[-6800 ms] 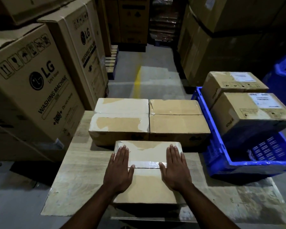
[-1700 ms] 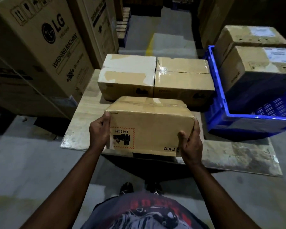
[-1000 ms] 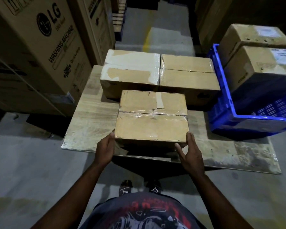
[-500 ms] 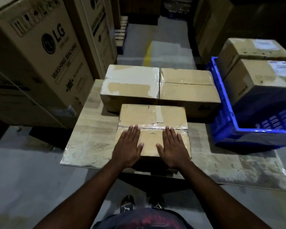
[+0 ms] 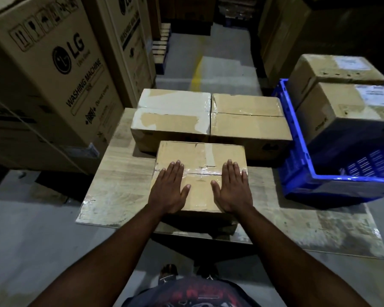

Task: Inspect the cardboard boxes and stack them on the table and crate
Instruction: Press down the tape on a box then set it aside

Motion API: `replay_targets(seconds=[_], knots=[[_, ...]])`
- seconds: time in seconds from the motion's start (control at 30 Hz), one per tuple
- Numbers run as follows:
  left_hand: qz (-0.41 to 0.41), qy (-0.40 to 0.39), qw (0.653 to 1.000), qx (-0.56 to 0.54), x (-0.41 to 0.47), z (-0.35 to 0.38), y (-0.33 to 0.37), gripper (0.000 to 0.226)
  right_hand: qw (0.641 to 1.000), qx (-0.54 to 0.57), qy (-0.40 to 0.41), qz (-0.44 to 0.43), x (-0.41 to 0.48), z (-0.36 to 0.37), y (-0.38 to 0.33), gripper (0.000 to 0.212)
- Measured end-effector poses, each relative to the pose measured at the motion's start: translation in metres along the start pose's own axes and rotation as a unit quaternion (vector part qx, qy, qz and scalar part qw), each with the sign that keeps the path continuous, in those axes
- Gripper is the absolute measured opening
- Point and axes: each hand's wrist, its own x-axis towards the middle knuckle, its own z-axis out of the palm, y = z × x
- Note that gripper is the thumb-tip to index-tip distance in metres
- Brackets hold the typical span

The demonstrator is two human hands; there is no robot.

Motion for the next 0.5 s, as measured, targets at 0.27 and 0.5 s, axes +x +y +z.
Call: replay_targets(seconds=[0.27, 0.5], knots=[[0.010, -0.009, 1.000, -0.023, 0.028, -0.003, 0.014, 0.072, 0.997, 0.007, -0.040, -0.070, 0.030, -0.004, -0.028, 0.078], [0.031, -0.011, 0.999, -0.005, 0.030, 0.007, 0.013, 0.069, 0.995, -0.003, -0.064, -0.070, 0.029, 0.001, -0.029, 0.073]])
